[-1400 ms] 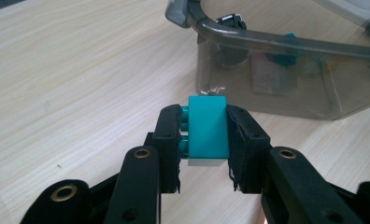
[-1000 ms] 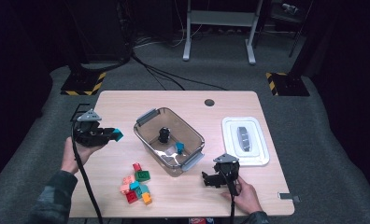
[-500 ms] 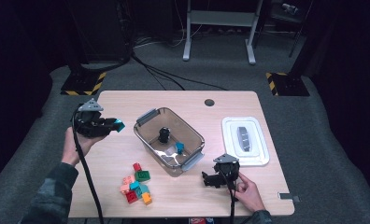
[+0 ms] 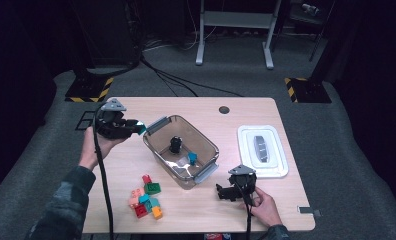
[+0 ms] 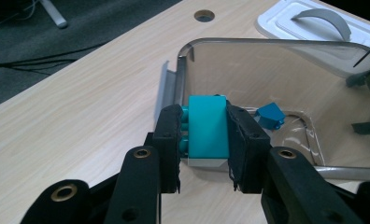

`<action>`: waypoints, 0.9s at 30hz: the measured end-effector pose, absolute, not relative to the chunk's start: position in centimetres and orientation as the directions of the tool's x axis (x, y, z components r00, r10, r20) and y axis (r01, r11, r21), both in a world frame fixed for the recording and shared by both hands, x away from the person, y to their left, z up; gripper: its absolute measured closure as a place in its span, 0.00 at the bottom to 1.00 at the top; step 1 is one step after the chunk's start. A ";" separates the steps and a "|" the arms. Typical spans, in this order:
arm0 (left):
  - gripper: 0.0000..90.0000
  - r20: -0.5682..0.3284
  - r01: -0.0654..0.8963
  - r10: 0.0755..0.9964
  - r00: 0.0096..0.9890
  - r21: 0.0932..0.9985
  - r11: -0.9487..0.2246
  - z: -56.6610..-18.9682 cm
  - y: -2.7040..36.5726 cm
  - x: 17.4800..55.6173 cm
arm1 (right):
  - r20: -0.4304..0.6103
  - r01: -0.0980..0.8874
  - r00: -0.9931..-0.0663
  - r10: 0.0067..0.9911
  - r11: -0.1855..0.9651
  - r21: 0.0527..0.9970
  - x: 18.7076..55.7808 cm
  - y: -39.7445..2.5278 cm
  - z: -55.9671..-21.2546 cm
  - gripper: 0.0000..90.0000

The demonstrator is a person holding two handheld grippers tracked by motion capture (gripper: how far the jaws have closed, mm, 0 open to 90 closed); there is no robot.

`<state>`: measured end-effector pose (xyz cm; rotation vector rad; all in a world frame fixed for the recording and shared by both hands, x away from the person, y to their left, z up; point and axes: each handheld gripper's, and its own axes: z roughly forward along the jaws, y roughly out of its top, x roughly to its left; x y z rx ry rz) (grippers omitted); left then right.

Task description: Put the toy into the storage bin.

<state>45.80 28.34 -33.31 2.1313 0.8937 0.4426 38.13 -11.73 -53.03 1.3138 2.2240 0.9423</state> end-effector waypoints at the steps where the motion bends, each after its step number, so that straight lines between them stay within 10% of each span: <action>1: 0.75 0.016 0.454 0.714 0.700 0.762 -0.463 -33.5 27.9 45.9 | 0.006 0.612 -0.485 0.874 0.335 0.716 38.1 -11.7 -53.0 0.00; 27: 0.75 -0.033 0.533 0.685 0.728 0.657 -0.534 -37.5 24.9 47.2 | 0.006 0.612 -0.486 0.874 0.336 0.716 38.1 -11.7 -53.0 0.00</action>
